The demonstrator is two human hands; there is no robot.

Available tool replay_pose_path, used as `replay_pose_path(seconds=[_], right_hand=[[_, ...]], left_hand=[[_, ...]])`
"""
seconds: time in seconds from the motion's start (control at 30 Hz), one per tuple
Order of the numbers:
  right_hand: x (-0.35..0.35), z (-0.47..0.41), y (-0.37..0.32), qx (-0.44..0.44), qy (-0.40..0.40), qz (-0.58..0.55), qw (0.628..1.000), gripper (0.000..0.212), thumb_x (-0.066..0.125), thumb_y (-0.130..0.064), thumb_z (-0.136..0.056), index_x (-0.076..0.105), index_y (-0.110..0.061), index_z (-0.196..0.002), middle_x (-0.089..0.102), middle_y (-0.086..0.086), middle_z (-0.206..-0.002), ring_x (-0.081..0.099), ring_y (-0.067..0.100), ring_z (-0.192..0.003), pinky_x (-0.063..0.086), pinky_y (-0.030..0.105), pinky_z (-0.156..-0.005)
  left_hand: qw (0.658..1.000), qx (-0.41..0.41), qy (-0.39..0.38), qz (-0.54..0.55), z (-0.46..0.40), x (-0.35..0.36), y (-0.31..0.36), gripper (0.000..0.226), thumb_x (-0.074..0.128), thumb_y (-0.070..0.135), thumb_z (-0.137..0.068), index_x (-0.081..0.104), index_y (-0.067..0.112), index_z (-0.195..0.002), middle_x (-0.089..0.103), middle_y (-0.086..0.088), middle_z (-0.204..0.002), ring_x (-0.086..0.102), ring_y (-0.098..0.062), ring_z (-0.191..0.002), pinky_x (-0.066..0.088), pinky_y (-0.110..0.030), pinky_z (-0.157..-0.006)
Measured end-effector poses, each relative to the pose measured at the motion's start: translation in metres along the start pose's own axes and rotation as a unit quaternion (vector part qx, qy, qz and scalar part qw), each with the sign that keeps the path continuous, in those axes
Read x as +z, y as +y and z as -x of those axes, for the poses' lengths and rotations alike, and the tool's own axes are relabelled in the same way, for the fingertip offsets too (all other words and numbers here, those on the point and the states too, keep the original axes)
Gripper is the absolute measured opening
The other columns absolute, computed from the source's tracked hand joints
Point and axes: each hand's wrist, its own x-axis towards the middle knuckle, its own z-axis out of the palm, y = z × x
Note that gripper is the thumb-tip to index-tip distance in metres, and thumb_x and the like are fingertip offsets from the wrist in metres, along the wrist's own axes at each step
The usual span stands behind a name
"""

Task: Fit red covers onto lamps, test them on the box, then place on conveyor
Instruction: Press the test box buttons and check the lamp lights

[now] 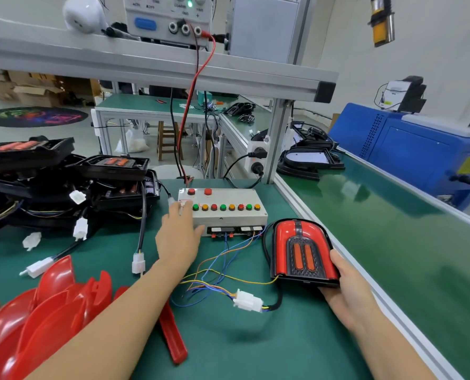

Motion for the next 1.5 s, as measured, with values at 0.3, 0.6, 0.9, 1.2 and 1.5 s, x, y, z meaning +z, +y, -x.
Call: replay_pose_path(seconds=[0.3,0.6,0.9,1.2,1.5], right_hand=[[-0.002,-0.003,0.001,-0.004,-0.002,0.006,1.000,0.033,0.045,-0.027,-0.102,0.074,-0.014,-0.097,0.076,0.008,-0.096,0.073,0.016,-0.076,0.051,0.039,-0.077],[-0.002,0.003,0.009,-0.046,0.014,-0.004,0.999,0.037,0.043,-0.033,-0.103,0.076,-0.018,-0.099,0.076,0.002,-0.099,0.073,0.013,-0.084,0.052,0.036,-0.077],[0.002,0.012,0.008,-0.064,-0.002,0.028,0.998,0.036,0.042,-0.035,-0.103,0.076,-0.023,-0.105,0.073,0.006,-0.111,0.070,0.020,-0.101,0.052,0.038,-0.084],[-0.011,0.009,0.016,-0.045,-0.017,0.015,0.999,0.034,0.044,-0.035,-0.102,0.071,-0.016,-0.111,0.074,0.008,-0.106,0.073,0.019,-0.090,0.059,0.032,-0.070],[-0.009,0.010,0.014,-0.044,-0.024,0.023,0.998,0.035,0.042,-0.036,-0.102,0.072,-0.018,-0.107,0.074,0.008,-0.106,0.073,0.018,-0.090,0.059,0.030,-0.066]], left_hand=[[1.000,-0.016,0.020,-0.009,-0.017,0.006,0.005,0.046,0.061,0.035,-0.090,0.047,0.016,-0.131,0.041,-0.009,-0.129,0.052,-0.031,-0.104,0.044,-0.038,-0.069],[1.000,0.017,-0.017,0.008,-0.012,0.006,-0.009,0.058,0.058,0.011,-0.087,0.031,0.009,-0.139,0.032,-0.015,-0.147,0.054,-0.040,-0.107,0.045,-0.046,-0.077],[0.998,0.030,-0.061,0.000,-0.006,0.003,-0.013,0.069,0.054,0.002,-0.082,0.026,0.013,-0.145,0.024,-0.006,-0.150,0.048,-0.038,-0.115,0.046,-0.046,-0.086],[0.997,0.028,-0.072,0.007,-0.001,-0.002,-0.016,0.078,0.051,-0.004,-0.080,0.021,0.015,-0.148,0.017,-0.005,-0.154,0.047,-0.035,-0.118,0.045,-0.042,-0.086],[0.995,0.048,-0.050,-0.079,-0.009,-0.002,-0.013,0.070,0.052,0.002,-0.083,0.025,0.016,-0.146,0.029,-0.010,-0.143,0.047,-0.033,-0.114,0.044,-0.042,-0.088]])
